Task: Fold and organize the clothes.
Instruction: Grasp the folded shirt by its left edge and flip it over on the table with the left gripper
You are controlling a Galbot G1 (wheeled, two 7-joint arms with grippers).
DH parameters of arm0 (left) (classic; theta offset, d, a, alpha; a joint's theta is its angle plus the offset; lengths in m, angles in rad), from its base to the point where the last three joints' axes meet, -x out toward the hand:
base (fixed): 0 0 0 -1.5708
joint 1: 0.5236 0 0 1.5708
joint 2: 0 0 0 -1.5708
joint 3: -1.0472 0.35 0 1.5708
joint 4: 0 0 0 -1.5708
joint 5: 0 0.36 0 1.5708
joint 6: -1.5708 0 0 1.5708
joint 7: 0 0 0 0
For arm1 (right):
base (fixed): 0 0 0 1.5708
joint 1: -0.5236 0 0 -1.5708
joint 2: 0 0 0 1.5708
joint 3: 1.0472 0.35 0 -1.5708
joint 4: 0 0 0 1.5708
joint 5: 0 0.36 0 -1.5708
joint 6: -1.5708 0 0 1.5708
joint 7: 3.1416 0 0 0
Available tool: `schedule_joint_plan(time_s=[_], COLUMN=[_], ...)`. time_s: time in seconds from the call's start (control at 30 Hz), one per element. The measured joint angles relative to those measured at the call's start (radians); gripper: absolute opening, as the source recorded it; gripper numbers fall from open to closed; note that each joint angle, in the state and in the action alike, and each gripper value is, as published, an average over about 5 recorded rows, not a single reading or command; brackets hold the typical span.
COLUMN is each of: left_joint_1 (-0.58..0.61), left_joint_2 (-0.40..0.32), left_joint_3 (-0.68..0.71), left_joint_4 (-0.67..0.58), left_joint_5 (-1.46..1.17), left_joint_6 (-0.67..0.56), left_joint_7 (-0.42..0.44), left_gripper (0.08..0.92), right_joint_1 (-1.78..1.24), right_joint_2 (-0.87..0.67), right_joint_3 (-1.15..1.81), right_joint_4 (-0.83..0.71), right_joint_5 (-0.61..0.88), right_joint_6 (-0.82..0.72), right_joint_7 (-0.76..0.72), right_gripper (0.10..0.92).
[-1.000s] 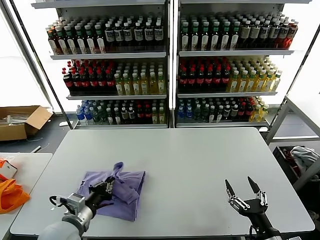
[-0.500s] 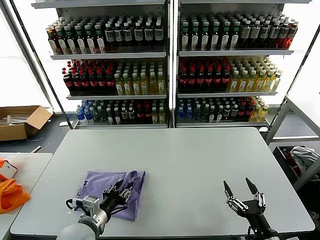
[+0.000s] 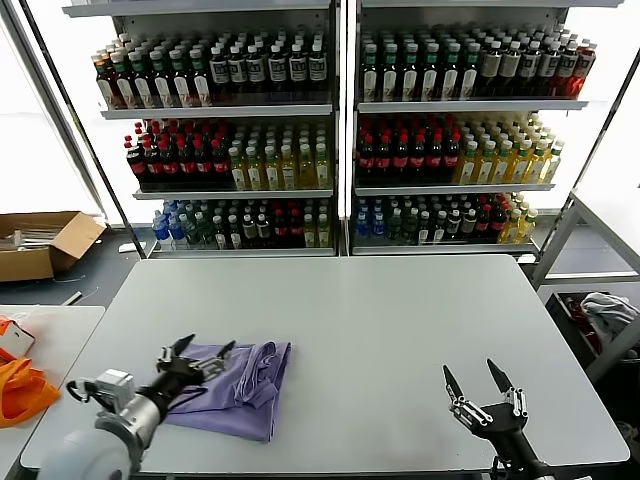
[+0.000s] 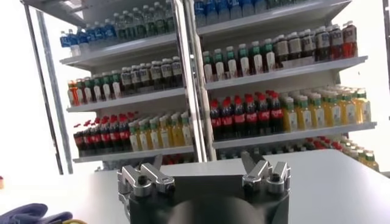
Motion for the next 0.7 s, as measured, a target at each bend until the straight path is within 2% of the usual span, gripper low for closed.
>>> schedule_joint_plan(time_s=[0.27,0.7], left_joint_1=[-0.008,-0.007], left_joint_2=[-0.003,-0.053], left_joint_3=[-0.080,-0.082], left_joint_4=[0.116,0.221], left_joint_5=[-0.007,-0.015], left_joint_6=[0.003,0.021], left_joint_7=[0.018,0.015], left_gripper=[0.823,0.815], right_joint_1=[-0.003,-0.002], right_joint_2=[0.001,0.003], right_joint_3=[0.001,-0.001], right_joint_4=[0.009,0.015], right_joint_5=[-0.005,-0.004], right_joint_6=[-0.002,-0.002], right_joint_7=[0.000,-0.002], right_gripper=[0.823,0.823])
